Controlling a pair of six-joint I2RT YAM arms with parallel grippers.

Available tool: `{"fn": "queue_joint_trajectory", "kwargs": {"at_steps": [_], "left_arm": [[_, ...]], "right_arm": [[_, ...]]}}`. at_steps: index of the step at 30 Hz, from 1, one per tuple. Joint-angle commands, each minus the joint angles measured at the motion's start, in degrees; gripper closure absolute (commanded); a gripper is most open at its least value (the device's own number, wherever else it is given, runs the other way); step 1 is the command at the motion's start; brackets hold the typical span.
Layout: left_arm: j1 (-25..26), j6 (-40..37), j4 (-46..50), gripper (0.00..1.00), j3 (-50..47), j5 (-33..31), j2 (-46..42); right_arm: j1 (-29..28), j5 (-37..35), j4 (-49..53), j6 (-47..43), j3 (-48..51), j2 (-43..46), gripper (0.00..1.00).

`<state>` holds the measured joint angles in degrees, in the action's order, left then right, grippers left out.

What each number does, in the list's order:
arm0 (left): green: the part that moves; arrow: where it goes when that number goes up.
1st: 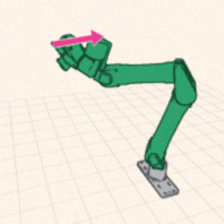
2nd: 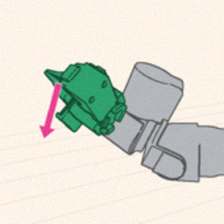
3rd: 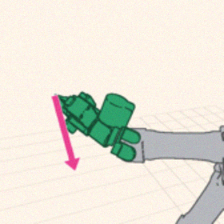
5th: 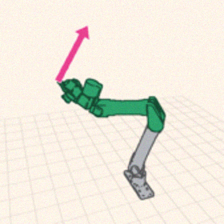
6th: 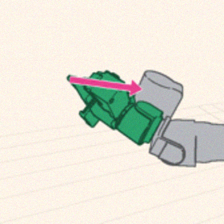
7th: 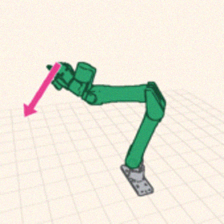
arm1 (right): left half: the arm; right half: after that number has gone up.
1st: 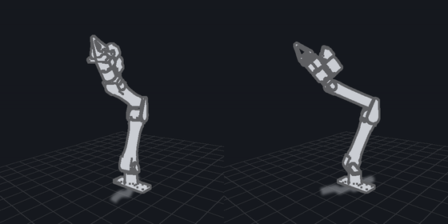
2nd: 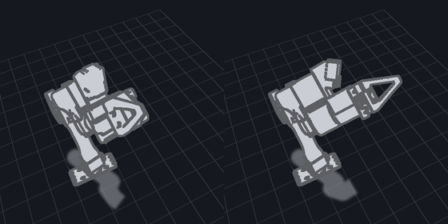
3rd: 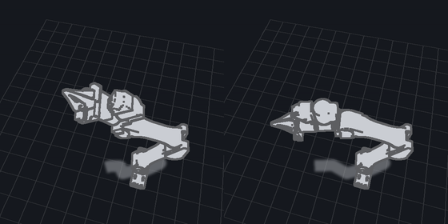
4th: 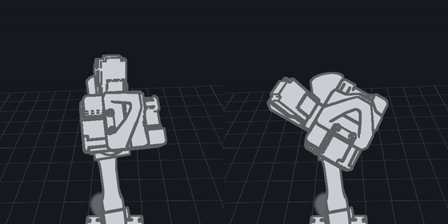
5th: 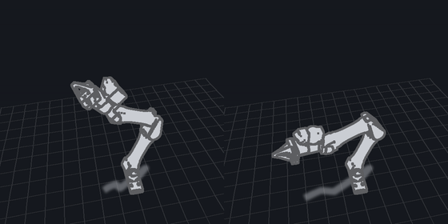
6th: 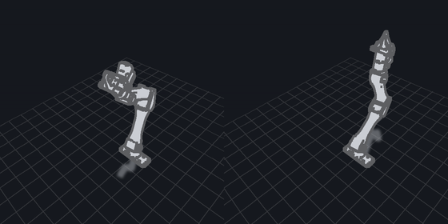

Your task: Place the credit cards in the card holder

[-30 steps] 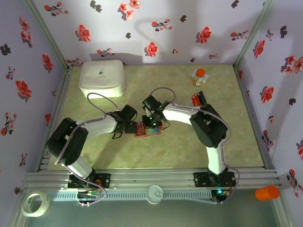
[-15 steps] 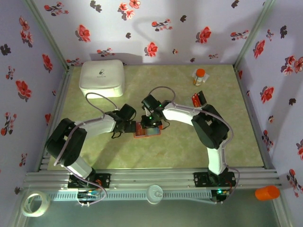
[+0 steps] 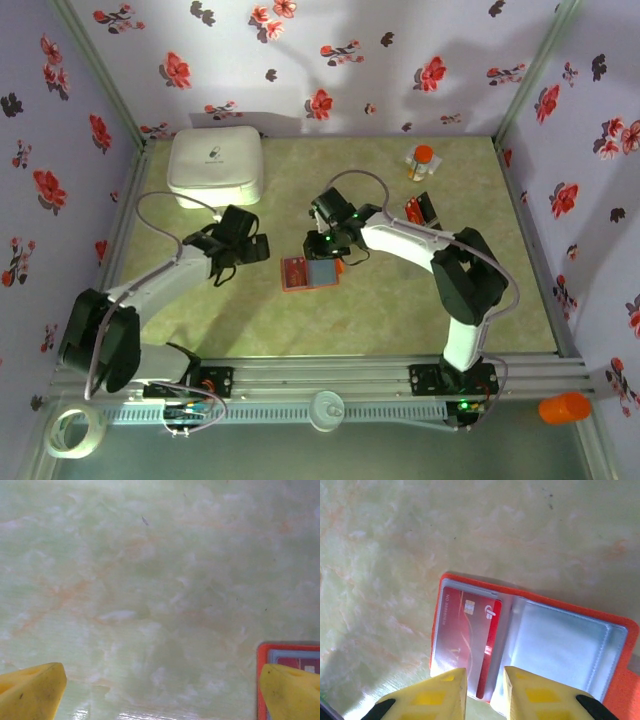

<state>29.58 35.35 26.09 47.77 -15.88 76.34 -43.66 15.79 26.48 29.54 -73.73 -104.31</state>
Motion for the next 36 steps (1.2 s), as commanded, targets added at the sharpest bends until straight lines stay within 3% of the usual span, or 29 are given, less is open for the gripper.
{"fn": "queue_joint_trajectory", "kwargs": {"at_steps": [1, 12, 36], "left_arm": [[-0.7, -1.4, 2.0, 0.0, -0.8, 0.2, -2.1], [-0.7, -0.8, 0.1, 0.0, -2.9, 6.0, 1.0], [-0.7, 0.2, -2.3, 0.0, -4.8, 7.4, 3.0]], "right_arm": [[0.3, 2.0, -0.7, 0.3, 1.6, 1.6, 0.74], [-2.0, 4.4, -7.2, 4.4, 5.7, -2.1, 0.92], [-2.7, 2.2, -7.7, 4.9, 6.5, -5.9, 0.96]]}}
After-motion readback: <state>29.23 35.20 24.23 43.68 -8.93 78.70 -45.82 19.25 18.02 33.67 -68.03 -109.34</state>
